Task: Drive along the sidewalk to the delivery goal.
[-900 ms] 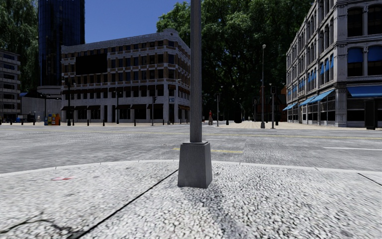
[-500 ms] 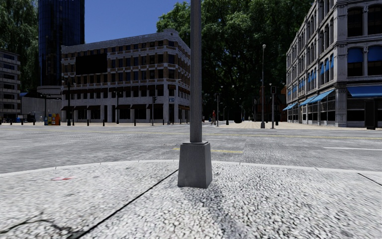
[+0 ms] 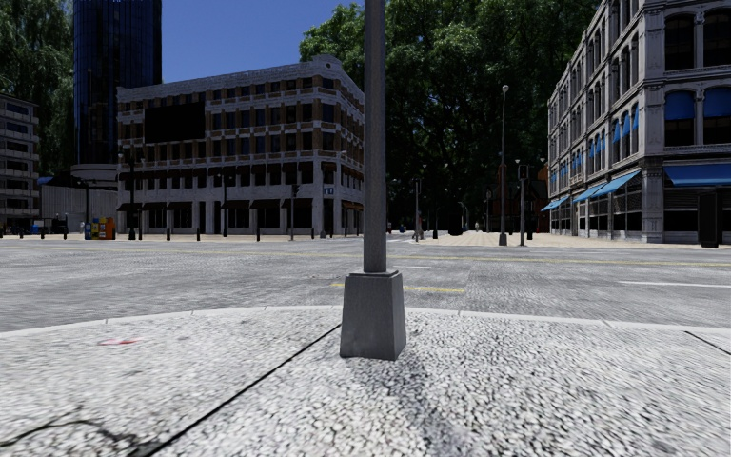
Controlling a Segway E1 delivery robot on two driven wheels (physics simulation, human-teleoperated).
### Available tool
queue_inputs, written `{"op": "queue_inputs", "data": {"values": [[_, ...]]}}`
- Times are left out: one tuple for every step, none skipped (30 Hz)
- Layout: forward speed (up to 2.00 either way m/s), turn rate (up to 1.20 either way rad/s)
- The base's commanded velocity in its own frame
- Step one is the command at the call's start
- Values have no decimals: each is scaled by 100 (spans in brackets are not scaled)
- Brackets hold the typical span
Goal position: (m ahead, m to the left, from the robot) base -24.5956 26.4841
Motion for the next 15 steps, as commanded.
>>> {"op": "queue_inputs", "data": {"values": [[0, 0], [0, 0], [0, 0], [15, 16], [52, 43], [73, 53], [80, 56], [80, 56], [82, 63], [83, 71], [83, 81], [84, 83], [84, 83], [84, 83], [84, 84]]}}
